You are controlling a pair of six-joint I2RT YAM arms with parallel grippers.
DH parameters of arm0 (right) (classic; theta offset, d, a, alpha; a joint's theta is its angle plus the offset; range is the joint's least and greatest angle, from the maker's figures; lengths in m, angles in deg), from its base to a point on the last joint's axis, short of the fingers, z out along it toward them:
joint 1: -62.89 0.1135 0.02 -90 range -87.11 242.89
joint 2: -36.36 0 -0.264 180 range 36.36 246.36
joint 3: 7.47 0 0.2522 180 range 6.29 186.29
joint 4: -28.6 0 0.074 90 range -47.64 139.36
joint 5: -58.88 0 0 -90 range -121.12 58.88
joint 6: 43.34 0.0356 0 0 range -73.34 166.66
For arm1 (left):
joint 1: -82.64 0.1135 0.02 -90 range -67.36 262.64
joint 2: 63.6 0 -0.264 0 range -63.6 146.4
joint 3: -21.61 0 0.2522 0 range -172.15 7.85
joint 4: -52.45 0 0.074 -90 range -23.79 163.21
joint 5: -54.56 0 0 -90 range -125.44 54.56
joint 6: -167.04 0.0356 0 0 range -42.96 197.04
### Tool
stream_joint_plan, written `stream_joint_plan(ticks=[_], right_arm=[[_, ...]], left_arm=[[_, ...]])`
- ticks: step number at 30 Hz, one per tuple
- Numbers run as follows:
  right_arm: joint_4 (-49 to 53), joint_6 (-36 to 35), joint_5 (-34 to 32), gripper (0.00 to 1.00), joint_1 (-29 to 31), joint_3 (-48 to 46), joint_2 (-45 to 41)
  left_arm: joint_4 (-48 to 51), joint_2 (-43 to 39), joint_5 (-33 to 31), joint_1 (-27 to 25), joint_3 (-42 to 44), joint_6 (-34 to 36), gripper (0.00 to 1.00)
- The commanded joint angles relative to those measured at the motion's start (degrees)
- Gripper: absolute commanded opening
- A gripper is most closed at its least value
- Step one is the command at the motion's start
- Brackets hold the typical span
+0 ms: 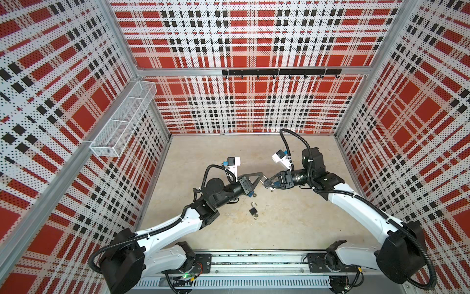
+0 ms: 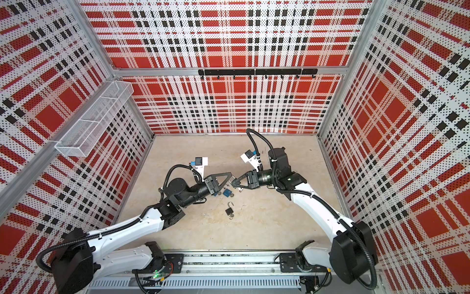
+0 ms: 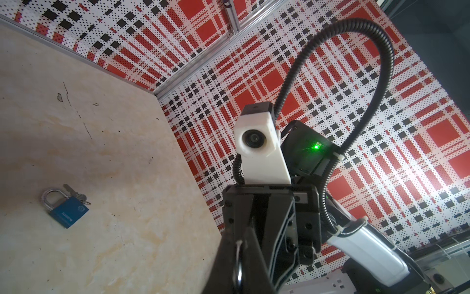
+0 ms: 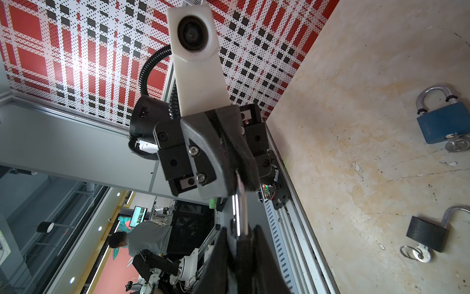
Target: Lock with the key
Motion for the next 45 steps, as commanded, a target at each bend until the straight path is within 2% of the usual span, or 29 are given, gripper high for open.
stream_joint_plan(ticks=[1, 12, 25, 34, 36, 37, 39, 40, 43, 45], right_arm=[[-14.21, -1.72, -11.66, 0.0, 0.31, 3.42, 2.07], [-5.15, -8.69, -15.5, 0.0, 0.31, 5.42, 1.63], [-2.39, -10.05, -15.42, 0.0, 0.31, 4.37, -0.3], [-4.18, -8.51, -13.56, 0.0, 0.31, 4.16, 0.14], [-4.36, -8.42, -13.56, 0.0, 0.3, 4.07, 0.01], [-4.45, -8.28, -13.49, 0.0, 0.31, 4.05, 0.02], [-4.55, -8.29, -13.39, 0.0, 0.31, 4.05, 0.05], [-4.63, -8.13, -13.38, 0.0, 0.3, 4.06, -0.05], [-4.78, -7.9, -13.23, 0.0, 0.26, 4.03, -0.26], [-5.02, -7.72, -13.13, 0.0, 0.31, 4.04, -0.24]], left_arm=[[7.13, 2.59, 21.3, -9.98, 2.4, -0.29, 0.0], [5.75, 2.96, 20.22, -11.16, 2.73, -0.72, 0.0], [10.32, -1.28, 23.07, -3.11, 1.48, 1.0, 0.0], [14.73, -2.08, 24.29, 0.03, -0.55, 4.1, 0.0], [15.0, -2.19, 24.83, 1.18, -1.18, 4.48, 0.05], [15.44, -2.22, 25.25, 1.96, -1.64, 4.82, 0.11], [16.29, -2.46, 26.16, 3.37, -2.41, 5.38, 0.14], [16.92, -2.59, 26.56, 3.97, -2.76, 5.78, 0.2], [18.85, -3.28, 27.5, 5.45, -3.03, 6.7, 0.27], [19.71, -3.94, 27.84, 6.29, -2.94, 7.03, 0.27]])
